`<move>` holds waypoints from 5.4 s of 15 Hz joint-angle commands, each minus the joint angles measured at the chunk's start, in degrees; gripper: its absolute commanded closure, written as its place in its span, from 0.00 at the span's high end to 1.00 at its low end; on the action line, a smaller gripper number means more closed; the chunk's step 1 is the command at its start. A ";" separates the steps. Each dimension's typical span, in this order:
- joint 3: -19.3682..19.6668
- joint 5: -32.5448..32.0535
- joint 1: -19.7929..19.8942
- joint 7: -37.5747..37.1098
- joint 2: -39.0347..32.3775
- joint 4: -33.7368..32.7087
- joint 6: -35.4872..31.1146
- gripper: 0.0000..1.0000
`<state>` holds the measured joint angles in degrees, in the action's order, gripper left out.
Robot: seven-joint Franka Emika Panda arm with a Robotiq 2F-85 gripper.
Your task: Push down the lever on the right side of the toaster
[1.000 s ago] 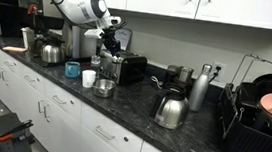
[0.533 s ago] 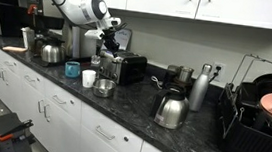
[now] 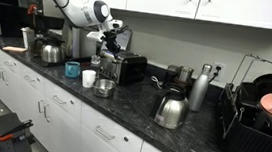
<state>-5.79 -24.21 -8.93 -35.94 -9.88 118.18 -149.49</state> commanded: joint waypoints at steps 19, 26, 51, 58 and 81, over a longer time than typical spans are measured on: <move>2.47 1.27 -2.39 -1.01 -2.01 1.25 -2.56 0.00; 2.89 3.27 -2.51 -2.57 -3.49 1.72 -3.60 0.00; 6.39 3.41 -5.83 -5.77 -7.74 2.07 -6.69 0.00; 6.26 3.67 -6.24 -6.42 -8.77 2.70 -6.70 0.00; 10.16 -5.50 -7.92 -10.51 -4.75 5.43 -13.47 0.00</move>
<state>2.98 -27.10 -16.60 -44.91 -15.27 122.58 -159.62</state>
